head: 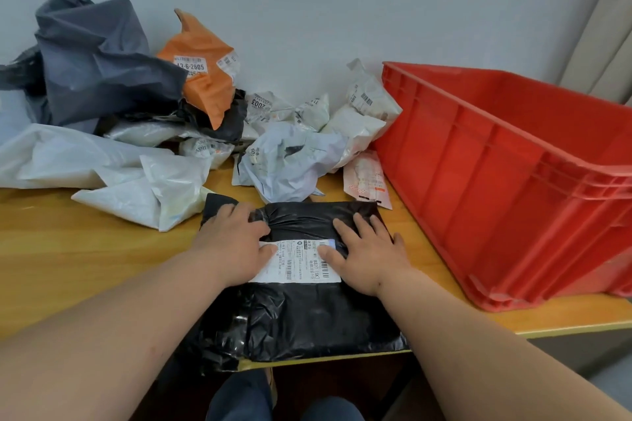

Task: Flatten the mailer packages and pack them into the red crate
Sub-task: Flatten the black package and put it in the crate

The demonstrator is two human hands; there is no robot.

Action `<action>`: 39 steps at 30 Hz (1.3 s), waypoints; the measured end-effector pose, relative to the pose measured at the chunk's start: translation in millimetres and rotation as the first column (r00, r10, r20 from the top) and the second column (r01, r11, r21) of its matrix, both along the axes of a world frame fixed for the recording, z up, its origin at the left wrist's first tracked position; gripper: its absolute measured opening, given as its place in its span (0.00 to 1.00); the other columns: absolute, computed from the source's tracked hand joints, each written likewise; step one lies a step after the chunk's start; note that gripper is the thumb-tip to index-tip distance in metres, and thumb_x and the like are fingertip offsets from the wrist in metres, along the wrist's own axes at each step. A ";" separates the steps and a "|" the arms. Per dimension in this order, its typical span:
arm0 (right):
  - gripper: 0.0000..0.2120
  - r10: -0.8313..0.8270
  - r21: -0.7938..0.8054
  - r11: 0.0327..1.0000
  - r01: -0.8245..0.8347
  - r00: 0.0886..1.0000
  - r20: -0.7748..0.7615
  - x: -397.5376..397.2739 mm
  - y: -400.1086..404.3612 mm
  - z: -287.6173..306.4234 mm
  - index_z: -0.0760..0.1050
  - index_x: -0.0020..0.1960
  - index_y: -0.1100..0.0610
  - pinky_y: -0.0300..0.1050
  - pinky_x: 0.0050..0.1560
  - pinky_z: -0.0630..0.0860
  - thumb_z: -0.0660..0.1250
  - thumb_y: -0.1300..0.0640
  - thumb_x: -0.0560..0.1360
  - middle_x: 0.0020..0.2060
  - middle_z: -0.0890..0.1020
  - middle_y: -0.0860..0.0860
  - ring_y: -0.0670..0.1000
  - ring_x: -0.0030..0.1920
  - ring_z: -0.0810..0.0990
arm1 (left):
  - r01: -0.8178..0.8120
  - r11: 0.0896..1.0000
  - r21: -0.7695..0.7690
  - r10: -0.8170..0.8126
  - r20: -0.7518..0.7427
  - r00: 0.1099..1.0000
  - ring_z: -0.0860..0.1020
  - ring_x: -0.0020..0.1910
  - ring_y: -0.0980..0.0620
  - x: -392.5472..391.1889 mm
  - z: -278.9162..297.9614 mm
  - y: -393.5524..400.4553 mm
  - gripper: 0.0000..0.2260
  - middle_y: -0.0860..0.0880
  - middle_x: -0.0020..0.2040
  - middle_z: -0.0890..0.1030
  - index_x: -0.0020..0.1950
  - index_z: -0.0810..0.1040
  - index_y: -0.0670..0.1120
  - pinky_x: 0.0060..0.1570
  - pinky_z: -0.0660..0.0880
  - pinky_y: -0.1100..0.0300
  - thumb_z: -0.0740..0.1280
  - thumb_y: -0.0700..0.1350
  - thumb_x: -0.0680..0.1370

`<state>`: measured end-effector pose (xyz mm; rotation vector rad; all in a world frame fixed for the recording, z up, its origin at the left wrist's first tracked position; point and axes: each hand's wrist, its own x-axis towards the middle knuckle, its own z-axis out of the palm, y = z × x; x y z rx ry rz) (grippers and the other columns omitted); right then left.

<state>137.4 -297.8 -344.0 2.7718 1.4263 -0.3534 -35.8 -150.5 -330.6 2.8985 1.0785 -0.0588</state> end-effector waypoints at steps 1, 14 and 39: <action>0.37 -0.003 0.012 1.000 0.003 1.000 0.002 0.3 -0.5 -2.5 0.44 0.80 0.39 0.66 0.76 0.41 0.41 0.25 0.75 0.81 0.45 0.48 0.55 0.80 0.39 | 0.008 1.000 -0.030 -0.007 0.016 1.000 0.52 0.77 0.45 2.3 -1.2 1.8 0.22 0.50 0.78 0.55 0.73 0.68 0.57 0.74 0.57 0.50 0.56 0.61 0.80; 0.38 0.059 -0.077 0.995 -0.059 0.998 0.005 -2.1 38.6 2.7 0.40 0.78 0.33 0.72 0.73 0.37 0.42 0.21 0.71 0.80 0.39 0.48 0.61 0.79 0.37 | -0.003 0.990 -0.140 -0.016 -0.140 0.990 0.39 0.78 0.45 22.9 -7.6 14.0 0.30 0.56 0.80 0.41 0.77 0.39 0.66 0.75 0.41 0.38 0.51 0.64 0.78; 0.46 -0.005 0.081 0.997 0.014 0.994 -0.109 6.1 46.6 3.7 0.50 0.78 0.40 0.69 0.75 0.45 0.56 0.21 0.67 0.80 0.49 0.48 0.59 0.80 0.45 | -0.070 0.960 -0.269 0.052 -0.071 0.996 0.46 0.78 0.44 33.2 -5.3 23.0 0.36 0.57 0.79 0.47 0.78 0.44 0.64 0.74 0.50 0.39 0.59 0.65 0.75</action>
